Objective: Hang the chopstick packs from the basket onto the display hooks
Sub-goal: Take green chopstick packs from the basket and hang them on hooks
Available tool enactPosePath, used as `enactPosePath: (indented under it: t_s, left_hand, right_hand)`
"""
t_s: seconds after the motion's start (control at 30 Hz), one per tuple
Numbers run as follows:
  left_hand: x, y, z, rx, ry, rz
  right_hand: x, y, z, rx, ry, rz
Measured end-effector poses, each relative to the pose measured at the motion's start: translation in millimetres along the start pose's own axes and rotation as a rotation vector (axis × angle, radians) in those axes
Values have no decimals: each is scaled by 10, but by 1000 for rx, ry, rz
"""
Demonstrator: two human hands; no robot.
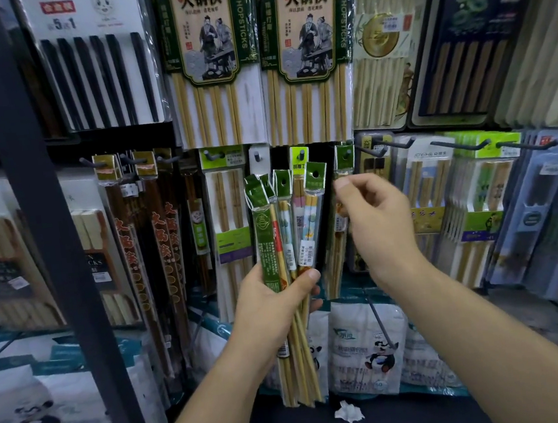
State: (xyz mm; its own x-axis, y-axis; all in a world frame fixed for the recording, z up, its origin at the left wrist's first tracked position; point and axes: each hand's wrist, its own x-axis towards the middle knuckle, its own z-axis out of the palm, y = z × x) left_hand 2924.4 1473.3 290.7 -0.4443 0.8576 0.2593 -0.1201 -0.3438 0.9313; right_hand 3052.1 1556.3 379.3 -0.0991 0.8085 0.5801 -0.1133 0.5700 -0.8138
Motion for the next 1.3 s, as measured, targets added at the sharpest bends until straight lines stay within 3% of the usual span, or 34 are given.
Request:
enactPosePath:
  t_s: [0.1,0.4,0.67,1.3]
  left_hand:
    - [-5,-2,16,-2,-17,4]
    - [-3,-28,10,12,-66,-29]
    - [24,-5,-18,-28,-46,0]
    - [24,-23,3,-45,-19,-51]
  right_hand:
    - [-131,-16,65,16,-117,-45]
    - [-94,-39,68,32,-112,12]
    - [204,-103,-63,22,51,9]
    - [336,-66,-33,43,71,56]
